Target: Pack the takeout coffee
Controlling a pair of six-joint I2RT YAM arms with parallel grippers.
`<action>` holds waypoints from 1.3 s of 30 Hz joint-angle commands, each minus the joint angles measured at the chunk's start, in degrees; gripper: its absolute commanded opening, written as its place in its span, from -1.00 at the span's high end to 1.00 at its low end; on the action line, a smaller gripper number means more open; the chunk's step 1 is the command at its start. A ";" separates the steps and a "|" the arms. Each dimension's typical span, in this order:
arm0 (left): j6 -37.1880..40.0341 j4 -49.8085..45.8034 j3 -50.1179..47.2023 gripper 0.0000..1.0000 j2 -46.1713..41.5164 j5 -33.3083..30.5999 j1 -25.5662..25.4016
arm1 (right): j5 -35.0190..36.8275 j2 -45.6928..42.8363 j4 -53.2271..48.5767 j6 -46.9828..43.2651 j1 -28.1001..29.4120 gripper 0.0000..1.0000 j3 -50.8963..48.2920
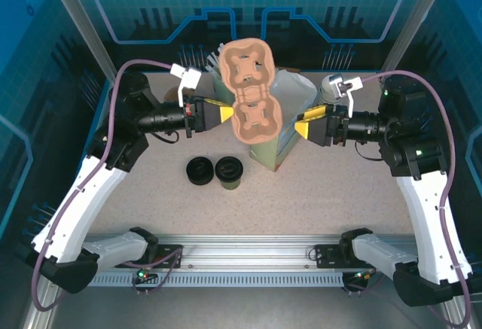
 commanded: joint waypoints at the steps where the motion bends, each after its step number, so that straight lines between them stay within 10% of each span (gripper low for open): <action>1: 1.20 3.32 -0.10 1.00 0.84 4.16 -1.21 | -1.31 0.50 -1.75 -2.82 1.75 -0.07 2.09; 16: 1.14 4.58 0.43 1.00 2.45 4.43 -3.56 | -1.35 2.21 -2.41 -3.66 4.58 0.09 2.45; 23: 2.02 2.73 0.99 1.00 3.01 3.27 -3.64 | -1.62 2.13 -2.43 -4.03 5.94 0.96 2.27; 26: 2.63 1.54 1.49 1.00 3.06 2.07 -3.62 | 0.51 1.89 -3.61 -4.25 5.95 1.00 2.51; 29: 5.99 -2.78 3.19 0.07 3.24 -0.95 -3.63 | 3.49 1.35 -5.00 -4.53 5.94 1.00 2.44; 39: 20.44 -12.32 6.28 -0.52 -0.17 -15.93 -4.11 | 19.32 1.07 -15.91 -2.69 5.84 1.00 3.54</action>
